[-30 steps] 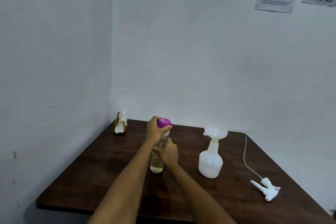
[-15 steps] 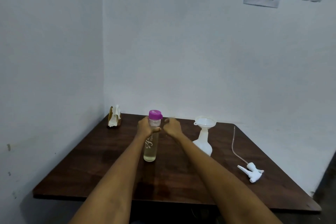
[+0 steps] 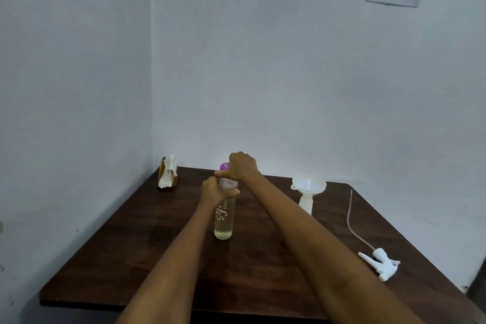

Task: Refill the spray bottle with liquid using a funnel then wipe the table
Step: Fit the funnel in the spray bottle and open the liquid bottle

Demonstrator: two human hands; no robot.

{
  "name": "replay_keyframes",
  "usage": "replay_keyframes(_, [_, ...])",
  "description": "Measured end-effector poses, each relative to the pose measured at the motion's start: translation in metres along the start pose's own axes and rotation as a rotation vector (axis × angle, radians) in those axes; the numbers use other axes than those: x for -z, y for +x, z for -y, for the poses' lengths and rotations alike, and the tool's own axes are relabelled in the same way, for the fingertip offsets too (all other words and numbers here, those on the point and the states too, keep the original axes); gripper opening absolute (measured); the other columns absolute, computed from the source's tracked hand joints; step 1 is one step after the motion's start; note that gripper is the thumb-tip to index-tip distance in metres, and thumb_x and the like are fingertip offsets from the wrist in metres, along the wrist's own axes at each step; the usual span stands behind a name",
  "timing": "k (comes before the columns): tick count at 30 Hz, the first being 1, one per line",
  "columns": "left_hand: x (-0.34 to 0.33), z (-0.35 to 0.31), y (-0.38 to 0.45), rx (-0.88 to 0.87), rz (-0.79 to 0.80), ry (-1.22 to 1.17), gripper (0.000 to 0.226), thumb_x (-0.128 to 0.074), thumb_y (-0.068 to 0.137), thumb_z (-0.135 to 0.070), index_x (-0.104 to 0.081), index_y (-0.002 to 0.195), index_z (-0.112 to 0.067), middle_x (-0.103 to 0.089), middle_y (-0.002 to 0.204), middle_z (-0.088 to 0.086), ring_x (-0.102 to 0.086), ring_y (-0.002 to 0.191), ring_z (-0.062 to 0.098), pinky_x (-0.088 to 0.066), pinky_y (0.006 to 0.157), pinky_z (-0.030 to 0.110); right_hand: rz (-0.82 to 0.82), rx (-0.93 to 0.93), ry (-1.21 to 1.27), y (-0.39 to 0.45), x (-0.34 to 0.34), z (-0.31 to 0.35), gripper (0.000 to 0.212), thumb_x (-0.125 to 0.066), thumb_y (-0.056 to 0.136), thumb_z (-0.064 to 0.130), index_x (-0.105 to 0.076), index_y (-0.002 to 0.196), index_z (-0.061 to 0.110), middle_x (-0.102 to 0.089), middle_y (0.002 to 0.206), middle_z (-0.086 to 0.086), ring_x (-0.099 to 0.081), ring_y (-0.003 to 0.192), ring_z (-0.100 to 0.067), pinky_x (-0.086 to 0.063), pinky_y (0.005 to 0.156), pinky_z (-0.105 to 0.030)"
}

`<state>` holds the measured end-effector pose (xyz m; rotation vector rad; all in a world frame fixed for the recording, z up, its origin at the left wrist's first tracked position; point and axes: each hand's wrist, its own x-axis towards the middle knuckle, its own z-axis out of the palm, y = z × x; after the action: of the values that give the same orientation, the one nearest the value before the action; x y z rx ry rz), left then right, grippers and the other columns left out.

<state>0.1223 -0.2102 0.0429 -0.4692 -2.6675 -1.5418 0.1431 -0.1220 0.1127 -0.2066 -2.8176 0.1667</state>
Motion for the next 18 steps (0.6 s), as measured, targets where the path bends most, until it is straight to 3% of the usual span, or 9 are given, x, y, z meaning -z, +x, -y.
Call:
replay_keyframes(4, [0.003, 0.002, 0.003, -0.012, 0.013, 0.003, 0.049, -0.079, 0.069, -0.033, -0.067, 0.108, -0.007, -0.071, 0.106, 0.011, -0.066, 0.1, 0.024, -0.046, 0.073, 0.024, 0.086, 0.046, -0.045, 0.012, 0.008, -0.001, 0.048, -0.066, 0.08, 0.049, -0.046, 0.069, 0.007, -0.049, 0.066, -0.002, -0.048, 0.072, -0.02, -0.035, 0.066, -0.028])
replay_keyframes(6, [0.003, 0.001, 0.001, -0.008, 0.014, 0.012, 0.048, -0.079, 0.068, -0.033, -0.067, 0.108, -0.008, -0.071, 0.105, 0.01, -0.066, 0.097, 0.022, -0.042, 0.07, 0.023, 0.146, 0.07, -0.095, 0.013, 0.014, -0.002, 0.054, -0.066, 0.081, 0.049, -0.039, 0.055, 0.01, -0.047, 0.049, 0.0, -0.047, 0.059, -0.019, -0.036, 0.058, -0.028])
replay_keyframes(9, [0.001, 0.0, -0.001, -0.009, 0.011, 0.033, 0.051, -0.08, 0.067, -0.035, -0.066, 0.109, -0.009, -0.071, 0.105, 0.009, -0.066, 0.1, 0.023, -0.041, 0.072, 0.022, 0.217, 0.087, -0.115, 0.015, 0.017, -0.002, 0.054, -0.066, 0.082, 0.047, -0.039, 0.05, 0.012, -0.039, 0.018, 0.004, -0.045, 0.044, -0.013, -0.037, 0.051, -0.021])
replay_keyframes(11, [0.001, -0.002, -0.002, -0.007, 0.006, 0.05, 0.052, -0.08, 0.067, -0.036, -0.066, 0.109, -0.01, -0.071, 0.106, 0.009, -0.065, 0.102, 0.024, -0.043, 0.075, 0.024, 0.268, 0.088, -0.11, 0.017, 0.02, -0.002, 0.052, -0.067, 0.082, 0.044, -0.042, 0.05, 0.011, -0.038, 0.017, 0.009, -0.049, 0.042, -0.014, -0.041, 0.051, -0.021])
replay_keyframes(15, [0.002, -0.003, -0.003, 0.001, 0.01, 0.063, 0.051, -0.08, 0.067, -0.035, -0.067, 0.109, -0.01, -0.071, 0.108, 0.009, -0.065, 0.102, 0.024, -0.045, 0.079, 0.026, 0.335, 0.097, -0.122, 0.018, 0.024, -0.001, 0.051, -0.067, 0.083, 0.043, -0.043, 0.051, 0.01, -0.047, 0.026, 0.003, -0.051, 0.03, -0.009, -0.043, 0.052, -0.022])
replay_keyframes(18, [0.002, -0.004, -0.002, -0.003, 0.016, 0.086, 0.049, -0.079, 0.068, -0.035, -0.067, 0.109, -0.011, -0.07, 0.109, 0.009, -0.065, 0.104, 0.024, -0.046, 0.083, 0.027, 0.343, 0.097, -0.099, 0.018, 0.024, -0.002, 0.05, -0.066, 0.084, 0.04, -0.043, 0.052, 0.009, -0.052, 0.044, -0.002, -0.052, 0.041, -0.014, -0.043, 0.053, -0.022])
